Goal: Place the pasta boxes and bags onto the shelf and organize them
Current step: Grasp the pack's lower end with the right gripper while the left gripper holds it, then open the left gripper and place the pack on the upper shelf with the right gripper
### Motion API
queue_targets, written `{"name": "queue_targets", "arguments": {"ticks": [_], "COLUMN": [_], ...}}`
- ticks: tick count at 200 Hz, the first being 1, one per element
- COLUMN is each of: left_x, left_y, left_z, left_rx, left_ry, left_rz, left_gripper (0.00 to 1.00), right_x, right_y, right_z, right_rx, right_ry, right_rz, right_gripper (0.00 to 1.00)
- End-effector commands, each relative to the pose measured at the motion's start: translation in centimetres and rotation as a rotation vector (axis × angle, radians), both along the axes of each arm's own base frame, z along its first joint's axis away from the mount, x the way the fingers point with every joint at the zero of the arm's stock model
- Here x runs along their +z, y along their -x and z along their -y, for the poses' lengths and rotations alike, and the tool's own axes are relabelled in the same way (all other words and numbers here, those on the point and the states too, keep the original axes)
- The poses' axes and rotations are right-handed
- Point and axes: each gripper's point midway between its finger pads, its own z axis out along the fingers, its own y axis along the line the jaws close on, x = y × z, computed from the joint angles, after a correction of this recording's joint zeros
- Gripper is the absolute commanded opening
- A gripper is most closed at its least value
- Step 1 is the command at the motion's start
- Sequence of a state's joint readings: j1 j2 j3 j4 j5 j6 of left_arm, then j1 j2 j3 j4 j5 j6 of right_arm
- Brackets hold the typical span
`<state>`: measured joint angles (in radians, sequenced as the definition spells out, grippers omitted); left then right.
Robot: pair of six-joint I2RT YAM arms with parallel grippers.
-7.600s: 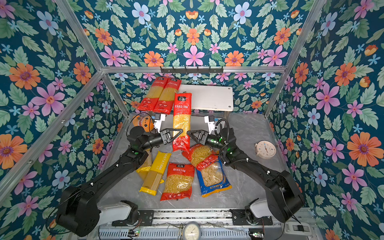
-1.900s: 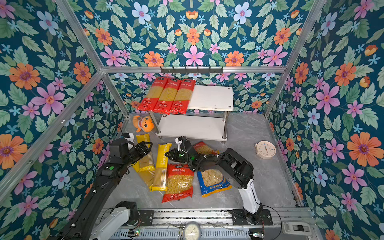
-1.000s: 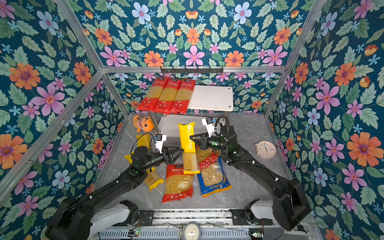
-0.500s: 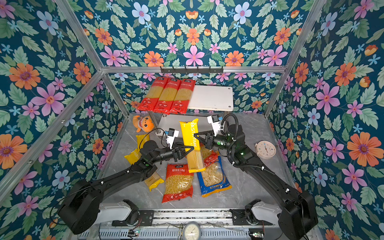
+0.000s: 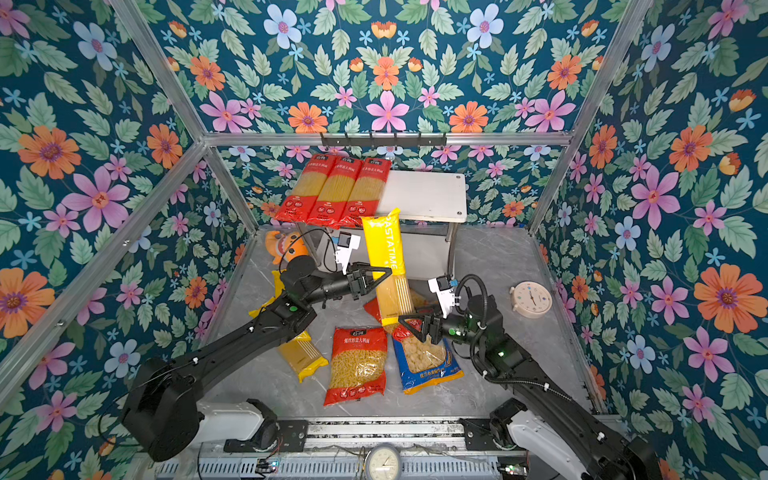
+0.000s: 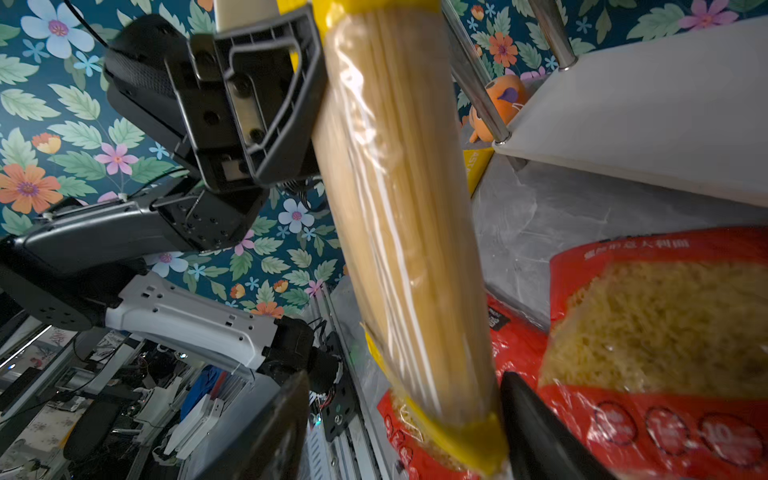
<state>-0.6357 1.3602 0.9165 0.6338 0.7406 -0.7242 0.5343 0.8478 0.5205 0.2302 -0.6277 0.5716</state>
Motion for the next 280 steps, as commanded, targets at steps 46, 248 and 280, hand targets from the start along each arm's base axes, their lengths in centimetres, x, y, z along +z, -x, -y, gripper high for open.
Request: {"name": "queue_targets", "arguments": {"ticks": [46,248,280], "left_x": [4.4,1.6,-2.1], "left_y": [0.2,-1.6,-2.0], "left_z": [1.9,-4.8,-8.8], "left_rx": [-0.101,0.199,0.335], "left_ry": [0.133,0.025,-0.086], "left_rz": [0.062,0.038,-0.014], "left_gripper": [0.16,0.74,0.74], "right_x": [1.8,16.2,16.5], "right_y": [-1.8,-12.9,-16.8], "right_z": [0.1,0.3,-1.3], "right_rx": [-0.054,-0.235,-0.238], "right_ry": [-0.032,-0.321,-0.358], "right_rz": [0.099,-0.069,-0.248], "right_gripper": [0.58,0.0,0.0]}}
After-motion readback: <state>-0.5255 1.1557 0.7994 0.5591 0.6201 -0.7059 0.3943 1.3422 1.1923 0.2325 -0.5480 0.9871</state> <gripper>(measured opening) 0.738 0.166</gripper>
